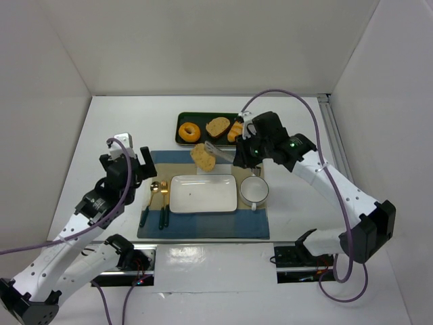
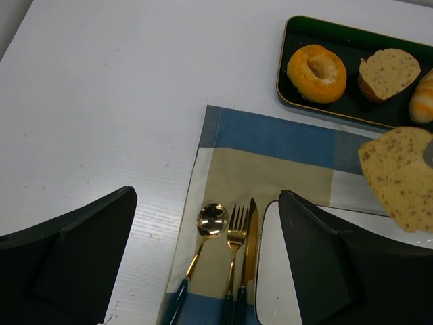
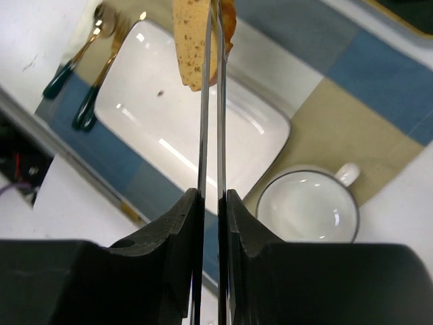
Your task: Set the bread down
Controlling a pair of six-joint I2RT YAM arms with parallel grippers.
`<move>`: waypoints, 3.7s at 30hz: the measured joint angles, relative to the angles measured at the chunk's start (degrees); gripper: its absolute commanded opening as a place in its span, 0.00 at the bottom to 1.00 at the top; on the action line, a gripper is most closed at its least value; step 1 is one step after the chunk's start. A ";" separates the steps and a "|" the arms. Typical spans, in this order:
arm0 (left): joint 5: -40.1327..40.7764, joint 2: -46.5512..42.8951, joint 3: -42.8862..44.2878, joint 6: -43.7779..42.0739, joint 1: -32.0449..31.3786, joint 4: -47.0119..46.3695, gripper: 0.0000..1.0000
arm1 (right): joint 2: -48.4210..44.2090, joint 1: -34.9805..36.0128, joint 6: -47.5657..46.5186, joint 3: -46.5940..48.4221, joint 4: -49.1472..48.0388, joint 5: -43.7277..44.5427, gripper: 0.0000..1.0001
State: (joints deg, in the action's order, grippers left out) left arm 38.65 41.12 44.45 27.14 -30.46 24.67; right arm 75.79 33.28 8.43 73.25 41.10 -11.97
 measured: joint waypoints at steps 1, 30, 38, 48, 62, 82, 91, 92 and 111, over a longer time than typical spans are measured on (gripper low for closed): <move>-0.02 -0.04 -0.17 0.07 0.00 0.04 1.00 | -0.59 0.44 -0.02 -0.57 0.39 -0.68 0.00; -2.19 -1.57 -1.70 0.11 0.00 -0.26 1.00 | -4.81 5.49 -0.83 -12.09 2.95 -7.23 0.25; -2.38 -1.03 -1.73 0.04 0.00 -0.72 1.00 | -4.79 5.49 -0.55 -12.20 2.56 -6.58 0.47; -2.47 -1.14 -1.73 -0.13 0.00 -1.09 1.00 | -4.76 5.49 0.15 -12.57 0.90 -5.07 0.49; -3.23 -1.27 -1.73 -0.24 0.00 -1.16 1.00 | 0.81 2.01 1.81 -6.88 -3.89 5.33 0.49; -5.77 -0.90 -1.75 0.02 0.02 -1.40 1.00 | 21.88 -22.47 3.98 7.78 -15.04 19.54 0.52; -6.01 1.42 -1.75 0.04 0.00 -1.81 1.00 | 25.16 -27.61 4.59 7.74 -16.79 18.75 0.52; -6.01 1.53 -1.75 0.04 0.00 -1.88 1.00 | 25.49 -27.96 4.61 7.74 -17.14 18.71 0.52; -6.45 2.95 -1.68 0.00 0.00 -2.23 1.00 | 32.41 -28.83 4.66 7.39 -14.29 11.67 0.52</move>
State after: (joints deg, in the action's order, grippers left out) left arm 32.21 44.07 42.76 27.14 -30.46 22.44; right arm 108.20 4.45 13.08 80.64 26.81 -0.30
